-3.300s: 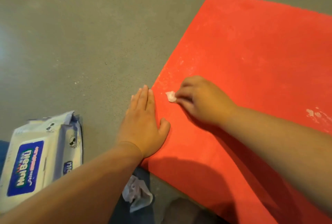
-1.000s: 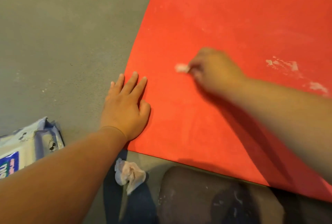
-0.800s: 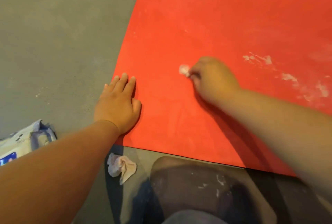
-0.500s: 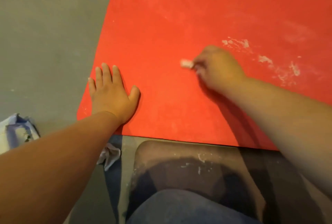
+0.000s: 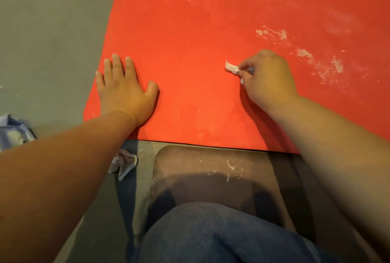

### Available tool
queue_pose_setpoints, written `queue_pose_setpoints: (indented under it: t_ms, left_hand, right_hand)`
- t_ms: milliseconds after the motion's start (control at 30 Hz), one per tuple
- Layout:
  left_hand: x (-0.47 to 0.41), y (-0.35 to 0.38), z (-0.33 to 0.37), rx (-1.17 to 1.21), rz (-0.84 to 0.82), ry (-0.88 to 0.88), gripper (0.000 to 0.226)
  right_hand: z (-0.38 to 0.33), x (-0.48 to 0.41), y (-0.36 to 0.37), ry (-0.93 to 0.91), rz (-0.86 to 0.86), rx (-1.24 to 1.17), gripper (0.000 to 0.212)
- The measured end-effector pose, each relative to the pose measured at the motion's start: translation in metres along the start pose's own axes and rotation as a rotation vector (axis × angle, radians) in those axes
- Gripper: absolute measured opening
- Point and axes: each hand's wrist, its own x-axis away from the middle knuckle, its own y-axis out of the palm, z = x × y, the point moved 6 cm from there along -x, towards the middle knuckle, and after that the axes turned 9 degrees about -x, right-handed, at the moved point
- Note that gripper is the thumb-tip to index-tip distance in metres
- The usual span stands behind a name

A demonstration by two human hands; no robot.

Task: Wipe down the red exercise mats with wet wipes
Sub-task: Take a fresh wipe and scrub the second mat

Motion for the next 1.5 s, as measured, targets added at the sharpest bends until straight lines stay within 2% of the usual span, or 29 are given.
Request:
queue_pose_setpoints:
  t_ms: [67,200,267,333,433,467,500,533,600,667,733,800,867,933,967,1067,1133,1200,1267,1333,1400,1433,1500]
  left_hand:
    - [0.000,0.000,0.000,0.001,-0.001,0.002,0.086]
    - [0.000,0.000,-0.001,0.009,0.011,-0.004,0.086]
    - [-0.001,0.000,-0.001,0.006,0.018,-0.007,0.086]
    - [-0.001,0.000,-0.001,0.004,0.023,-0.008,0.085]
    - [-0.001,-0.001,0.000,0.013,0.026,-0.009,0.085]
    - [-0.001,-0.001,-0.001,0.019,0.030,-0.011,0.085]
    - [-0.001,-0.002,-0.001,0.027,0.033,-0.014,0.085]
    - [-0.001,-0.002,-0.001,0.035,0.034,-0.016,0.084]
    - [-0.002,-0.003,-0.001,0.051,0.034,-0.019,0.084]
    - [-0.001,-0.004,-0.001,0.074,0.045,-0.020,0.082]
    - [-0.001,-0.006,-0.003,0.113,0.072,-0.032,0.078]
    - [-0.003,-0.010,-0.006,0.171,0.111,-0.056,0.072]
    - [-0.007,-0.015,-0.010,0.207,0.149,-0.104,0.066]
    - [-0.011,-0.018,-0.013,0.194,0.170,-0.143,0.062]
    - [-0.012,-0.017,-0.013,0.186,0.171,-0.151,0.061]
    - [-0.017,-0.016,-0.015,0.176,0.160,-0.184,0.062]
    - [-0.021,-0.015,-0.017,0.181,0.163,-0.203,0.058]
    - [-0.026,-0.016,-0.019,0.212,0.187,-0.210,0.048]
    - [-0.031,-0.015,-0.018,0.228,0.200,-0.195,0.042]
    - [-0.036,-0.012,-0.019,0.235,0.183,-0.177,0.045]
    - [-0.041,-0.009,-0.019,0.227,0.149,-0.154,0.051]
    - [-0.044,-0.007,-0.018,0.220,0.137,-0.138,0.054]
    - [-0.049,-0.006,-0.017,0.215,0.131,-0.124,0.057]
  right_hand:
    - [-0.014,0.016,0.009,0.045,0.022,-0.004,0.022]
    - [-0.083,0.105,0.039,-0.389,-0.342,-0.183,0.019]
    - [-0.078,0.107,0.036,-0.484,-0.449,-0.164,0.019]
    - [-0.054,0.068,0.028,-0.405,-0.362,-0.089,0.021]
    - [-0.010,0.004,0.005,-0.046,-0.077,-0.060,0.021]
    - [-0.007,-0.001,0.003,0.046,-0.012,-0.070,0.021]
    - [-0.013,0.003,0.008,0.062,-0.004,-0.052,0.021]
    - [-0.024,0.015,0.018,0.003,-0.042,-0.045,0.021]
    - [-0.063,0.056,0.036,-0.254,-0.178,-0.093,0.020]
    - [-0.086,0.088,0.044,-0.478,-0.370,-0.154,0.020]
    - [-0.078,0.068,0.042,-0.531,-0.417,-0.114,0.021]
    - [-0.053,0.017,0.033,-0.431,-0.255,-0.050,0.021]
    - [-0.018,-0.039,0.013,-0.186,-0.082,0.016,0.022]
    - [-0.002,-0.070,0.005,-0.041,0.007,0.040,0.022]
    - [-0.009,-0.072,0.010,-0.044,0.003,0.068,0.021]
    - [-0.059,-0.037,0.039,-0.320,-0.126,0.027,0.024]
    - [-0.092,0.007,0.051,-0.598,-0.298,-0.082,0.024]
    - [-0.098,0.012,0.050,-0.774,-0.454,-0.076,0.021]
    - [-0.081,-0.030,0.044,-0.732,-0.410,0.016,0.021]
    - [-0.047,-0.093,0.029,-0.475,-0.230,0.113,0.022]
    - [-0.021,-0.126,0.016,-0.164,-0.063,0.102,0.022]
    - [-0.026,-0.122,0.020,-0.120,-0.030,0.107,0.022]
    - [-0.060,-0.090,0.046,-0.234,-0.078,0.056,0.022]
